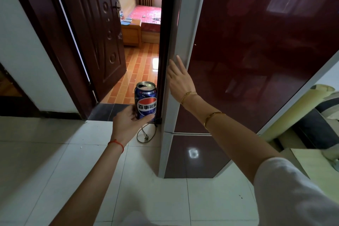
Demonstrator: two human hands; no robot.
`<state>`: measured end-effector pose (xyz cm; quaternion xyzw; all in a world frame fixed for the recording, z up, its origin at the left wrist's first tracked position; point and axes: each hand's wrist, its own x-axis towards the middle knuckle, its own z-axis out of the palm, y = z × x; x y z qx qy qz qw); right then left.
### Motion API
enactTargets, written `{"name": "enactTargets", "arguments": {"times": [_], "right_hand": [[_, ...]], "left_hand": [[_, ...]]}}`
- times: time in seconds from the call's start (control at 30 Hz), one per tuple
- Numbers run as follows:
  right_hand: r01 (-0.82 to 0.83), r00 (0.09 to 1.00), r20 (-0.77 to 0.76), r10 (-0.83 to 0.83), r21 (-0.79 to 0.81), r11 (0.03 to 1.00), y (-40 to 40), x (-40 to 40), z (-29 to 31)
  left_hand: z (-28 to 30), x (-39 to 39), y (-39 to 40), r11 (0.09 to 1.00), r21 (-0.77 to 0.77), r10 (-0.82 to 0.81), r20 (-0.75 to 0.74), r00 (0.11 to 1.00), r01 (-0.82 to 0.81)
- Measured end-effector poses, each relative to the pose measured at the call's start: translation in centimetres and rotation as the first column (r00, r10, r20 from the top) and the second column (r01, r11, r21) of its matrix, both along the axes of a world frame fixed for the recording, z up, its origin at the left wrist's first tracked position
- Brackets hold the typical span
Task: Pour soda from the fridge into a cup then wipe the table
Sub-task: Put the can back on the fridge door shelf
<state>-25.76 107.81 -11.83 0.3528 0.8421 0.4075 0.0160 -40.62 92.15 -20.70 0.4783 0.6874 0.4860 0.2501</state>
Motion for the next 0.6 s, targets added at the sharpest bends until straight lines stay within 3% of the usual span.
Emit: {"name": "enactTargets", "arguments": {"times": [0.37, 0.6], "right_hand": [[0.062, 0.998, -0.017, -0.062, 0.003, 0.998, -0.7, -2.0, 0.5], [-0.095, 0.978, -0.180, 0.106, 0.069, 0.993, -3.7, 0.5, -0.7]], "left_hand": [[1.1, -0.3, -2.4, 0.999, 0.032, -0.018, 0.103, 0.995, 0.015], [1.4, -0.2, -3.6, 0.998, 0.041, -0.045, 0.151, 0.988, 0.039]]}}
